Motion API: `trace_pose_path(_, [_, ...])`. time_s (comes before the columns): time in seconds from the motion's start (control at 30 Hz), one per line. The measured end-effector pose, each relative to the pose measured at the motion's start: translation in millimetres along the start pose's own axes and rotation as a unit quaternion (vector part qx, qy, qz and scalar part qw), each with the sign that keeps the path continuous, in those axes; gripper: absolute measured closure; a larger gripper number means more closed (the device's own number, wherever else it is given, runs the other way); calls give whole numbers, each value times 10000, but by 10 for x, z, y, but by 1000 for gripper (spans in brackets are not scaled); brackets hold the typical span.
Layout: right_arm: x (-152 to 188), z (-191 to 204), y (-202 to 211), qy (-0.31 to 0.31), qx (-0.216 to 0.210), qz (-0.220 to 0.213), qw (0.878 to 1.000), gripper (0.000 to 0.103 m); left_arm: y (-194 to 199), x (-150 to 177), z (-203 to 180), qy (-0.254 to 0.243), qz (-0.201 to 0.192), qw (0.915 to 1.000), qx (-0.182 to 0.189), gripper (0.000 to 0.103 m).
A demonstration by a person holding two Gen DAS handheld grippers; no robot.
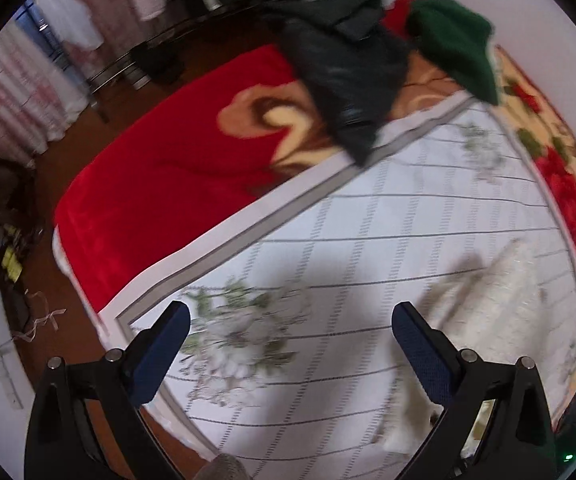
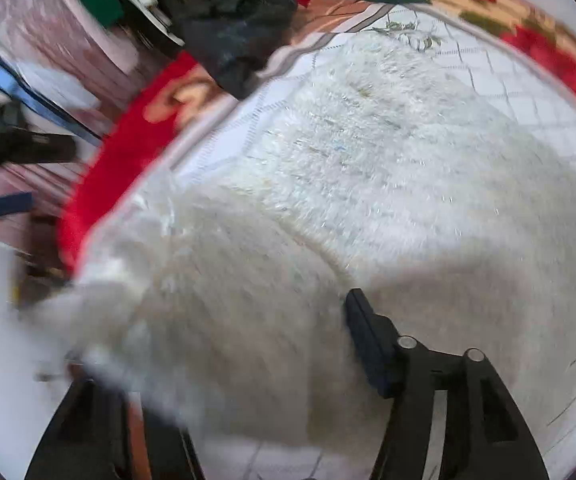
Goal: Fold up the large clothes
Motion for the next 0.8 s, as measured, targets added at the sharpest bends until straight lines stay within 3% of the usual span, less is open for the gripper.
trace_pose_path(0.1, [104,-53,346,-505,-874,31,9949,33,161,1,-331,-188,-100,9989,414,0])
trace_pose_path(0.17, [120,-229,630,-1076,-1451,90,9835,33,187,63,-582,-330,-44,9971,688,0])
trace_pose_path(0.2, [128,-201,824,-1274,-1428,39,9815,33,185,96,-682,-410,-31,9962,764,0])
trace_pose_path(0.27, [134,-514,1003,-1591,-1099,-118,9811,33,104,187,-881,-641,-20,9950,761,0])
trace_pose_path(0.37, [158,-985,1051,-2073,-634,-216,9760,33,-275,414,-1057,-1056,89,9938,324,0])
trace_pose_path(0.47, [172,-1319,901,-2344,-142,17,9720,33,-869,805,-1071,-1493,577,9870,-130,0])
trace_pose_path(0.53, [235,-1468,590,-2392,87,606,9690,31,-1153,1013,-1015,-1506,947,9839,-171,0])
trace_pose_path(0.57, [270,-1515,424,-2421,5,861,9664,27,-1239,1068,-982,-1499,1064,9828,-173,0])
trace_pose_path(0.63, [254,-1535,342,-2361,-133,958,9669,26,-1221,1040,-907,-1275,1129,9854,-14,0])
trace_pose_path(0.7, [153,-1572,471,-2261,-244,714,9712,27,-1070,939,-829,-1165,961,9885,3,0])
trace_pose_path(0.8, [153,-1814,604,-2438,-379,400,9683,26,-850,845,-694,-995,796,9918,48,0])
Point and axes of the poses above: each gripper's, at about its wrist camera, not at the fingertips, and y roughly against the way its jaws point, z to its left, x to its underside, the point moved 5 cm from there along -y, roughly the way its jaws point, and after that the axes turned 5 degrees about -x, right-handed, at the moved point
